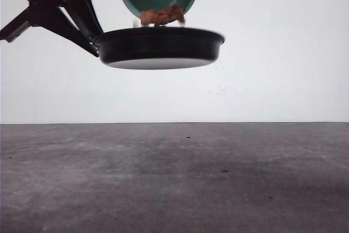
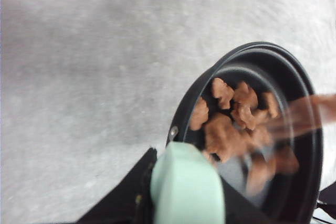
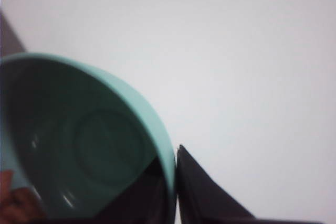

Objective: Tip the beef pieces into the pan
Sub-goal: 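Tilt the bowl with the right gripper to pour beef into the pan, then carry the empty bowl back down to the table with the right gripper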

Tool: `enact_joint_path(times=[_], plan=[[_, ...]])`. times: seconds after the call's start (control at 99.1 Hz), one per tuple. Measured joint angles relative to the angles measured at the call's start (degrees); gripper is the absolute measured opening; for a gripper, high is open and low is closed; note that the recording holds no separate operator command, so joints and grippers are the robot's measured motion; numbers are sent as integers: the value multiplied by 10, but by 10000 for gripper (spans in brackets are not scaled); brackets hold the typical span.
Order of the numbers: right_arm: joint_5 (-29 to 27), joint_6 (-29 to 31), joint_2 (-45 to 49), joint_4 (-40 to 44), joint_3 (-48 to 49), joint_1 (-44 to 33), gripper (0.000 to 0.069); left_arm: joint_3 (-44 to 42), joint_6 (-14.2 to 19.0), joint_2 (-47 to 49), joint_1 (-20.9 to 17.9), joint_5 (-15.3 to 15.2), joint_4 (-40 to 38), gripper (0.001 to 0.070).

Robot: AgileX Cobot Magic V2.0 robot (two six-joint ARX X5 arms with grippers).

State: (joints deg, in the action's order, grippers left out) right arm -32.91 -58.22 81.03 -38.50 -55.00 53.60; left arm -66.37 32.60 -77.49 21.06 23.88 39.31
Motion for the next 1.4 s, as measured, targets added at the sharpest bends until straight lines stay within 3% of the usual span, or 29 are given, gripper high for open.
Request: enact_joint_path(times=[0.363, 0.484, 0.585, 0.696, 0.868, 1.039, 1.201, 1.312, 1.403], plan=[[49, -27, 0, -32, 0, -11, 10, 0, -5, 0, -10, -2, 6, 51], [47, 4, 0, -26, 0, -27, 12, 0, -6, 0, -10, -4, -7, 51], [21, 92, -4, 23, 0, -42, 15, 0, -7, 0, -10, -5, -9, 51], [37, 249, -31, 143, 0, -67, 15, 0, -13, 0, -10, -5, -9, 51], [157, 536, -86, 271, -1, -133, 15, 0, -23, 0, -10, -6, -9, 51], [290, 732, -133, 415, -48, -250, 15, 0, -41, 0, -10, -13, -9, 51], [375, 796, -156, 612, -100, -428, 15, 0, -49, 0, -11, -35, -17, 51], [379, 787, -111, 779, -90, -537, 15, 0, -49, 0, -10, -36, -33, 51], [416, 765, -47, 856, -46, -577, 15, 0, -50, 0, -10, -36, -42, 51]])
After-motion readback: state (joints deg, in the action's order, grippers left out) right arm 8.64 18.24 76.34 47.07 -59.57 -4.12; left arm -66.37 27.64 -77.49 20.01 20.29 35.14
